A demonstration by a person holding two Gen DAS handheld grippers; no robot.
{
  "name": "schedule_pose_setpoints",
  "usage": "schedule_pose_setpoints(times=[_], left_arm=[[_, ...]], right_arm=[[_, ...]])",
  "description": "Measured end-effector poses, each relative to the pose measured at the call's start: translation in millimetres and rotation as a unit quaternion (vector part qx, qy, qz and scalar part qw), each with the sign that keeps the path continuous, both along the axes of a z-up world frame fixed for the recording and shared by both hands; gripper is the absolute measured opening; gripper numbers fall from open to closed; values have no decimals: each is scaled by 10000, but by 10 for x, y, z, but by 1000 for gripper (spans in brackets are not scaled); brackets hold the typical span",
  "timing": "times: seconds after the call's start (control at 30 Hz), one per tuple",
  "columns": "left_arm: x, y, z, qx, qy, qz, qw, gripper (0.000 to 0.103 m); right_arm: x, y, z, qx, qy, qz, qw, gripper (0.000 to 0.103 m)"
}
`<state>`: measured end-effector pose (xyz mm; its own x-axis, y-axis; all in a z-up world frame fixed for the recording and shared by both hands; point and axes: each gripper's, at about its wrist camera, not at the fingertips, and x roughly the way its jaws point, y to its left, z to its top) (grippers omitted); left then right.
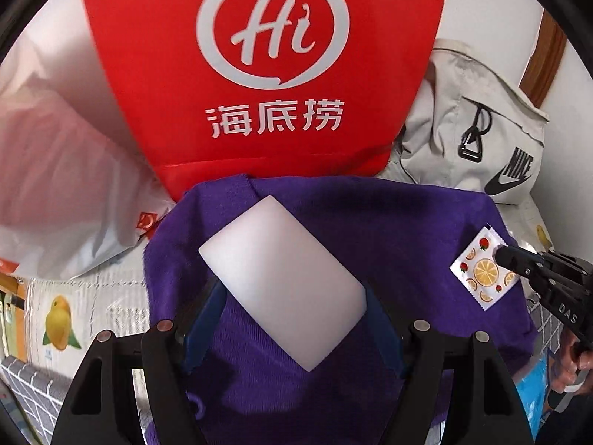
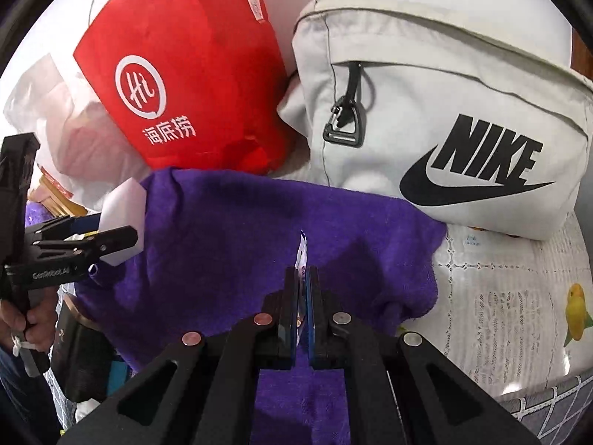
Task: Organize soft objects
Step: 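Carry the sponge with the left tool over the purple towel while the right tool carries the packet, then open the left tool to drop the sponge on the towel while the right tool releases the packet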
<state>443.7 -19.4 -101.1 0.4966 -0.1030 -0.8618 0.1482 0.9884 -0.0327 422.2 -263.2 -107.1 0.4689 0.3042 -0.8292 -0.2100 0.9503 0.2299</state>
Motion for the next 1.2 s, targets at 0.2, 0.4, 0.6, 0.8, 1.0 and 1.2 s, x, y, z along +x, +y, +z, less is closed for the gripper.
schedule_pose_setpoints(times=[0.2, 0.4, 0.6, 0.8, 1.0, 1.2], left_arm=[[190, -37, -92, 64, 110, 26, 9999, 73], [343, -82, -202, 70, 280, 37, 9996, 74], [385, -112, -284, 75, 424, 53, 9991, 76], [383, -213, -308, -19, 422, -45, 9991, 83], [272, -236, -199, 88, 406, 50, 9991, 85], [94, -78, -16, 219, 312, 224, 9990, 86]], right_arm=[[77, -16, -90, -93, 78, -31, 9999, 8], [95, -57, -120, -134, 72, -70, 9999, 10], [87, -64, -147, -344, 52, -22, 9994, 21], [73, 2, -117, -600, -124, -11, 9981, 50], [19, 45, 16, -728, -308, 27, 9969, 55], [-120, 91, 299, -680, -574, 55, 9960, 55]])
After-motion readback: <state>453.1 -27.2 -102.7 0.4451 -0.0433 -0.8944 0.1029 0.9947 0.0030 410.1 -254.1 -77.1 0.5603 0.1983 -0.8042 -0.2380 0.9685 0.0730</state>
